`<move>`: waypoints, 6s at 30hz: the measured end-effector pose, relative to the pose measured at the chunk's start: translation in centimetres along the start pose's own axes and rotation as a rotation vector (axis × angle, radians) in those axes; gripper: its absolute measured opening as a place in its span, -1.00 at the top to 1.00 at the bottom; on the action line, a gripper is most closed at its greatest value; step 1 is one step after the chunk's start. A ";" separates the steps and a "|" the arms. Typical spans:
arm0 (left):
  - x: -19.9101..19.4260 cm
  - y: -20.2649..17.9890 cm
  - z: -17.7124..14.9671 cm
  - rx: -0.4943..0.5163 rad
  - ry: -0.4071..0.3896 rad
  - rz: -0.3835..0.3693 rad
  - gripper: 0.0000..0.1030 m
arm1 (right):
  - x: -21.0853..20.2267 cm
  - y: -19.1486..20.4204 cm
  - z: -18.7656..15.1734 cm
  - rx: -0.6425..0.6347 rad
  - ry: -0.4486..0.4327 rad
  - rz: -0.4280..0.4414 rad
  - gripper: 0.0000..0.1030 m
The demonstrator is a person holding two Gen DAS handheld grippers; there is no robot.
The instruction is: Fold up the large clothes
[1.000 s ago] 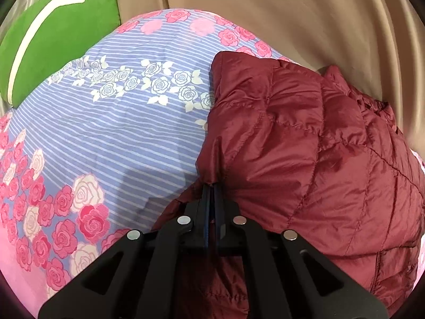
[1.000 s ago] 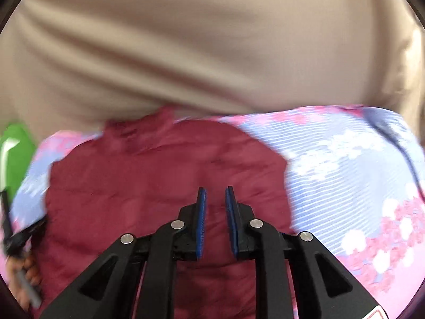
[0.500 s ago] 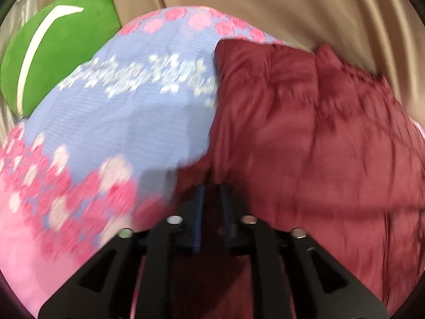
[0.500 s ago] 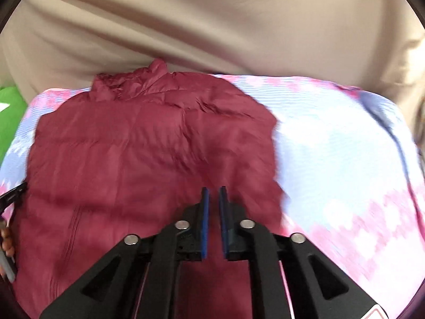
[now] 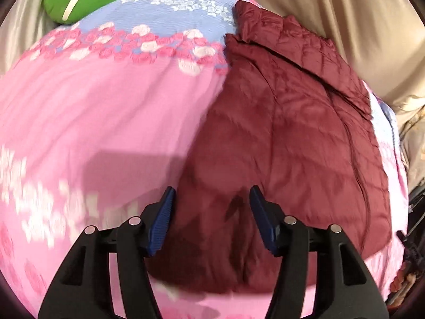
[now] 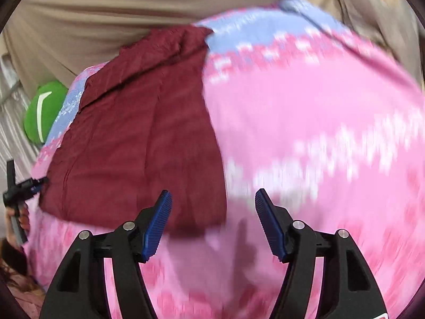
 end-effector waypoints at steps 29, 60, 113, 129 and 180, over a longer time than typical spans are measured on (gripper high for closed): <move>-25.9 -3.9 -4.5 0.004 -0.454 -0.449 0.98 | -20.9 6.0 0.1 -0.040 -0.672 0.090 0.97; 10.4 -8.8 10.8 0.091 -0.237 0.153 0.91 | 15.8 -0.5 17.1 0.057 -0.063 -0.109 1.00; 7.5 -9.5 15.2 0.070 -0.189 0.061 0.93 | 10.5 1.2 20.8 -0.076 -0.161 -0.162 0.95; 0.7 -10.2 12.1 0.193 -0.332 0.125 0.81 | 5.0 3.9 17.0 -0.126 -0.178 -0.186 0.72; 11.7 -9.6 13.6 0.064 -0.130 0.131 0.89 | 12.7 -1.2 13.4 0.028 -0.039 -0.187 0.92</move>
Point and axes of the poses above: each gripper's, at about its wrist camera, not at the fingertips, and x roughly the way its jaws point, y to its left, z to its top, the point moved 6 cm from there along x, roughly the way its jaws point, and after that the axes turned 14 degrees about -x, right-handed, at the moved point
